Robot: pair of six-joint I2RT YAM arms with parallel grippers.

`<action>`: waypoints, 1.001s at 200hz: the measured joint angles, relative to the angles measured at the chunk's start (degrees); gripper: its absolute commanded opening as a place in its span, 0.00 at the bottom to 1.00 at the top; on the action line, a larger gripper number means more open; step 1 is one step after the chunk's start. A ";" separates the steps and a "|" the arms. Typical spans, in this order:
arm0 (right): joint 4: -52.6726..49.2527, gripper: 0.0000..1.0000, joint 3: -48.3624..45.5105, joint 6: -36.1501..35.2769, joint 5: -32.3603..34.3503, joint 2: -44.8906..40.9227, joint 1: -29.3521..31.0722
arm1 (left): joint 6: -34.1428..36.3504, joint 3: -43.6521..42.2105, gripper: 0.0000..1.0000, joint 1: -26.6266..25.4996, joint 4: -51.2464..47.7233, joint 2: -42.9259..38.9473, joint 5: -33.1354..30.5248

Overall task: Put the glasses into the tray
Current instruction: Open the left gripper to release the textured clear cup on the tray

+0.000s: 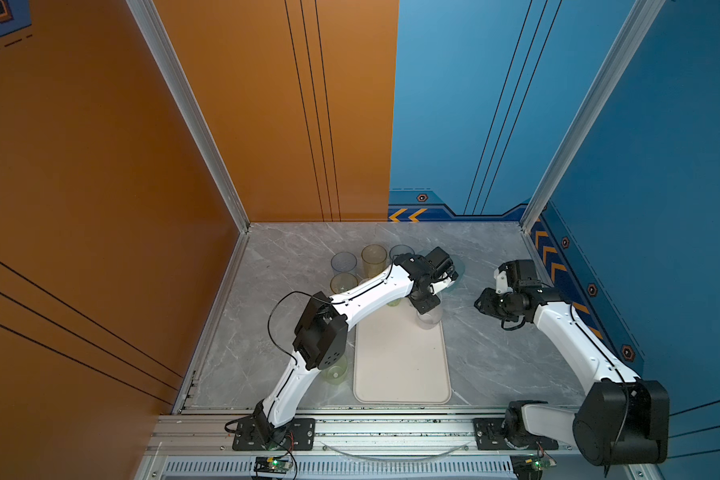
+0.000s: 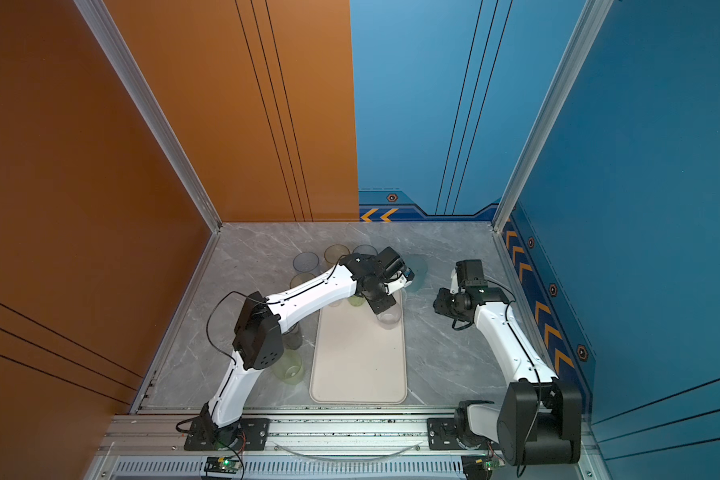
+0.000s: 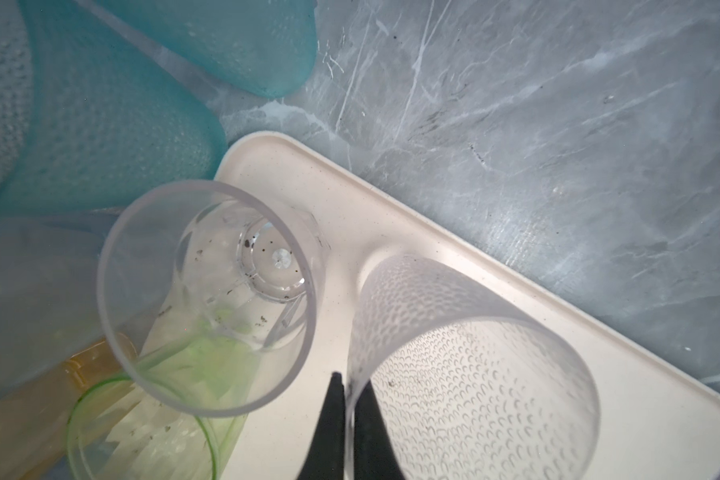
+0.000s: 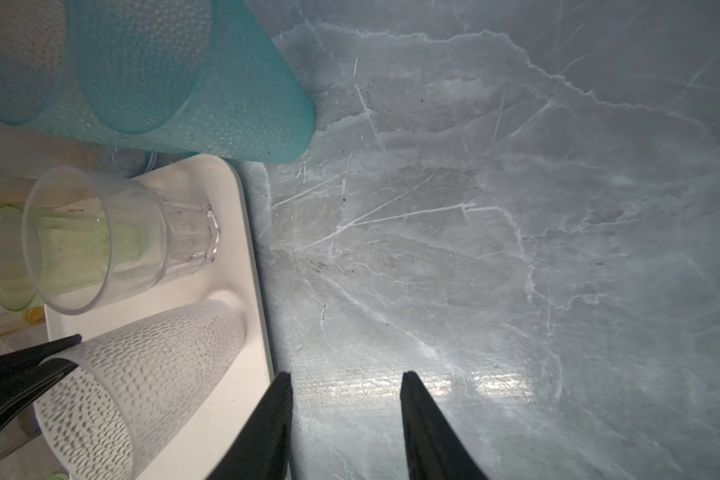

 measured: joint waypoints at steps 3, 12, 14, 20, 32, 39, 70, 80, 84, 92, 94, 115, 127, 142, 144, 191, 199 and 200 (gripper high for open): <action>0.04 0.42 0.07 0.09 -0.02 0.11 0.02 | 0.00 0.11 0.00 0.02 -0.07 0.15 0.07; 0.37 0.42 0.11 0.11 0.00 0.39 0.15 | 0.00 0.22 0.00 0.07 -0.15 0.39 0.26; 0.42 0.42 0.11 0.11 0.00 0.44 0.17 | 0.00 0.24 0.00 0.09 -0.17 0.44 0.31; 0.44 0.42 0.17 0.11 0.00 0.63 0.28 | 0.00 0.26 0.00 0.11 -0.20 0.50 0.44; 0.46 0.42 0.24 0.11 0.00 0.98 0.39 | 0.00 0.35 0.01 0.13 -0.33 0.52 0.59; 0.46 0.42 0.26 0.11 0.00 1.14 0.48 | 0.00 0.37 0.02 0.15 -0.33 0.52 0.59; 0.48 0.42 0.33 0.13 0.00 1.27 0.70 | 0.00 0.37 0.10 0.15 -0.35 0.52 0.61; 0.48 0.42 0.33 0.13 0.00 1.27 0.70 | -0.02 0.37 0.12 0.15 -0.35 0.55 0.61; 0.48 0.42 0.33 0.11 0.00 1.27 0.70 | 0.02 0.37 0.12 0.15 -0.35 0.55 0.61; 0.48 0.42 0.33 0.13 0.00 1.27 0.70 | -0.02 0.37 0.13 0.15 -0.37 0.57 0.59; 0.48 0.42 0.33 0.13 0.00 1.27 0.70 | -0.04 0.37 0.13 0.15 -0.37 0.57 0.59; 0.52 0.42 0.44 0.13 0.00 1.27 0.70 | -0.04 0.42 0.16 0.15 -0.46 0.57 0.59; 0.72 0.42 0.48 0.13 0.00 1.27 0.70 | -0.04 0.48 0.16 0.15 -0.57 0.57 0.59; 0.83 0.42 0.63 0.13 0.00 1.27 0.74 | -0.04 0.68 0.18 0.15 -0.76 0.57 0.59; 0.81 0.42 0.66 0.13 0.00 1.27 0.76 | -0.04 0.70 0.18 0.15 -0.79 0.57 0.59; 0.85 0.43 1.07 0.13 0.00 1.33 1.11 | -0.22 1.11 0.22 0.15 -0.96 0.57 0.55; 0.85 0.43 1.07 0.13 0.00 1.42 1.11 | -0.22 1.11 0.22 0.15 -0.96 0.57 0.52; 0.85 0.43 1.07 0.13 0.00 1.44 1.11 | -0.24 1.11 0.22 0.15 -0.96 0.57 0.52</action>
